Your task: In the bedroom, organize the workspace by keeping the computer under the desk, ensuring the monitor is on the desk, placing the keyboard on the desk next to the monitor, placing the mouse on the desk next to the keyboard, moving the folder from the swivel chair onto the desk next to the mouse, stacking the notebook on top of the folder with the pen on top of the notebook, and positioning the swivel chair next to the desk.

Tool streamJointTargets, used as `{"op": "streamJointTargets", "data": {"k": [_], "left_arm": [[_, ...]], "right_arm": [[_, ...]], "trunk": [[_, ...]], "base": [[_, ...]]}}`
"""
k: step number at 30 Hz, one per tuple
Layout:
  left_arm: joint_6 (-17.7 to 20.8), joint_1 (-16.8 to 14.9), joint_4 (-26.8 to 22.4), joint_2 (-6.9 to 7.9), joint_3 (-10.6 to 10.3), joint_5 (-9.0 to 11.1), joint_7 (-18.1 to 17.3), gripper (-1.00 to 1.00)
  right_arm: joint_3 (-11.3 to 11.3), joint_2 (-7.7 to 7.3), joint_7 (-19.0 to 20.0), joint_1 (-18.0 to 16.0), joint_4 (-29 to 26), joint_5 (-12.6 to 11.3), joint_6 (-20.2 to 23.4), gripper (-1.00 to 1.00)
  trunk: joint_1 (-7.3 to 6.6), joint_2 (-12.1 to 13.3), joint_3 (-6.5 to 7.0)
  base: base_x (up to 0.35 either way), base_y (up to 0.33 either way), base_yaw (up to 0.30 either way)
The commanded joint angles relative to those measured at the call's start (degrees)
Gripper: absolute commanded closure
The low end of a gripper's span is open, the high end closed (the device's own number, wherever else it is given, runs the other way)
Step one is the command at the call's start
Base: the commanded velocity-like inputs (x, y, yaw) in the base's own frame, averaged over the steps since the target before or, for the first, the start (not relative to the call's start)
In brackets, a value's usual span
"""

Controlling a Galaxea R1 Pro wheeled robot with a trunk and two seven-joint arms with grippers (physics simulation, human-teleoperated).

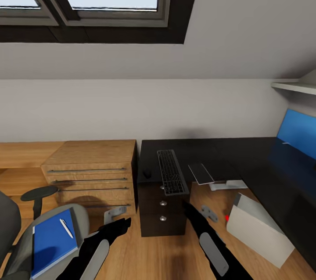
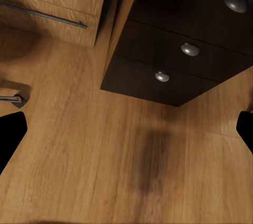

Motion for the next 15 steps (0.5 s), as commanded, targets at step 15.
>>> {"op": "streamJointTargets", "data": {"k": [15], "left_arm": [[0.1, 0.0, -0.1, -0.01, -0.1, 0.6, 0.6, -1.0]], "right_arm": [[0.1, -1.18, 12.5, 0.0, 0.4, -1.7, -0.7, -1.0]], "trunk": [[3.31, -6.1, -2.78]], "base": [[0.0, 0.0, 0.0]]}}
